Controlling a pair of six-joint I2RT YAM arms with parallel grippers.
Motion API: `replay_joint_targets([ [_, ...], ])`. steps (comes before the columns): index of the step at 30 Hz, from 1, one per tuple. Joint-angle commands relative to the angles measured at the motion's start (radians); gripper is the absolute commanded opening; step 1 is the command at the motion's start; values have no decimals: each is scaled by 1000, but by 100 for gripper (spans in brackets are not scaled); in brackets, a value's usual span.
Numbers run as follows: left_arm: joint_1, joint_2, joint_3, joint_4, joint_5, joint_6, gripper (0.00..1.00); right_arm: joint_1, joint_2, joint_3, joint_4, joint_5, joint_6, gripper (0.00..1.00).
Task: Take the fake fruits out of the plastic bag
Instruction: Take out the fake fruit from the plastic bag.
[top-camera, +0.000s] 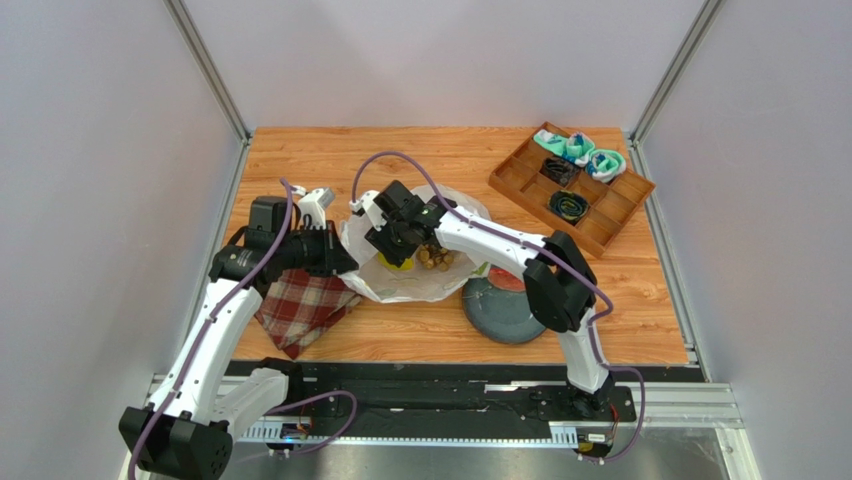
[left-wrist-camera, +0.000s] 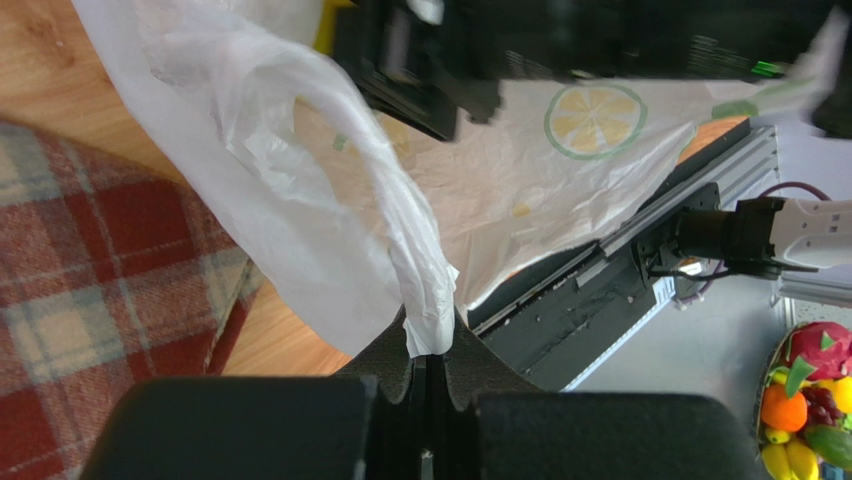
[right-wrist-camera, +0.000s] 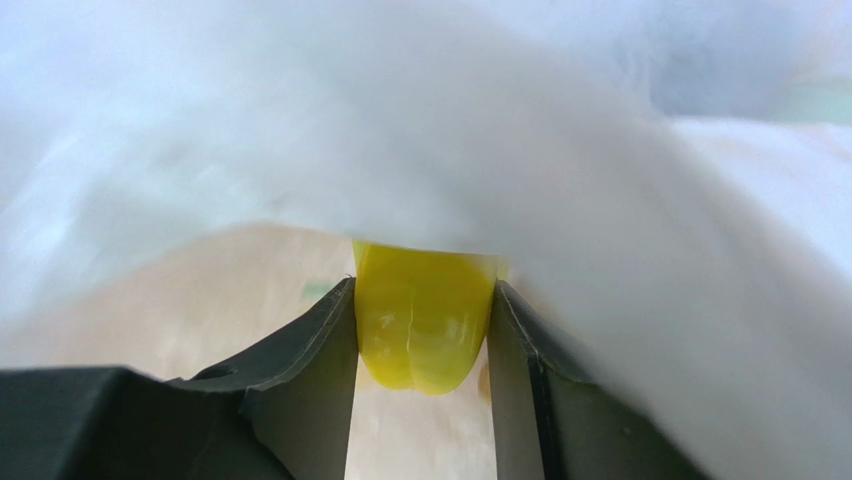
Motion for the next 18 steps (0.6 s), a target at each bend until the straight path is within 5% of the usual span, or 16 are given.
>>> replay_joint_targets([
  [1, 5, 59, 68, 123, 18, 17, 0, 2, -198, 79, -171, -93, -82, 19],
  [10, 3, 205, 105, 246, 15, -38, 0, -14, -542, -152, -196, -128, -259, 17],
  [13, 3, 237, 120, 266, 13, -49, 0, -101, -643, -188, -219, -277, -319, 17],
  [18, 3, 299, 175, 248, 2, -28, 0, -120, -931, -310, -416, -358, -638, 18],
])
